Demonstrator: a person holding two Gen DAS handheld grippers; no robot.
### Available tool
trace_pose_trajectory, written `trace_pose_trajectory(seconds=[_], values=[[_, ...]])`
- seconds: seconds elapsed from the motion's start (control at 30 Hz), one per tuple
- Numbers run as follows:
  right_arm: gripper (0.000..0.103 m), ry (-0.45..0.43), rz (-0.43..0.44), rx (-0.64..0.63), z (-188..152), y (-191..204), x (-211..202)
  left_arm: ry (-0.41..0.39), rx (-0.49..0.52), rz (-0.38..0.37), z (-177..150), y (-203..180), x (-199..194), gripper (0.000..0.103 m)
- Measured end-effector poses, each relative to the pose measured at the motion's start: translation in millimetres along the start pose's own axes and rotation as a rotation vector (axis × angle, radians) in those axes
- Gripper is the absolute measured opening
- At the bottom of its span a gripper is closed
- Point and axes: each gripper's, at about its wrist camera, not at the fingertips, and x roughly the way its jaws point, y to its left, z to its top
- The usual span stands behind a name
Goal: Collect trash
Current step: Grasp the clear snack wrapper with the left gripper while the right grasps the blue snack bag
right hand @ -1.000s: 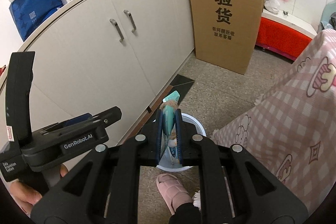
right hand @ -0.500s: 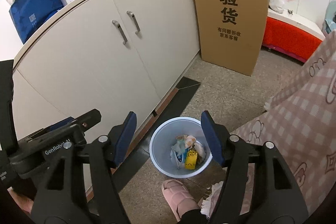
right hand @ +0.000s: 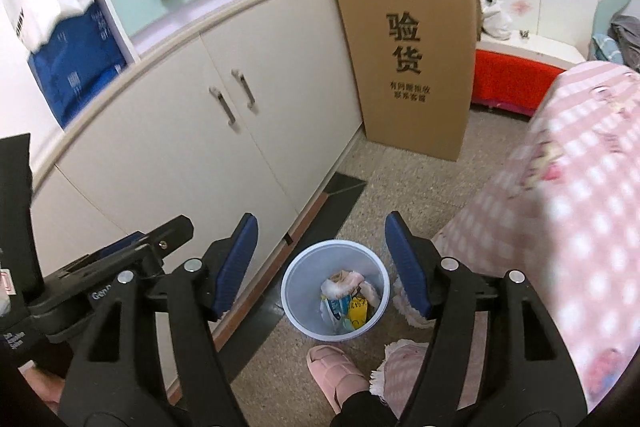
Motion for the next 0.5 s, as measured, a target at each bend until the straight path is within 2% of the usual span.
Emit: trace_pose_trajectory(seconds=[0.23, 0.5], values=[[0.069, -0.098, -0.031, 0.031, 4.6, -27.0, -72.1, -0.051, 0.069, -0.058, -7.5, -46.4, -48.2, 0.076], [0.071, -0.184, -0.138, 0.115, -8.0, -100.0, -153.7, -0.062, 0.212, -0.139, -33.9, -125.2, -84.9, 0.079]])
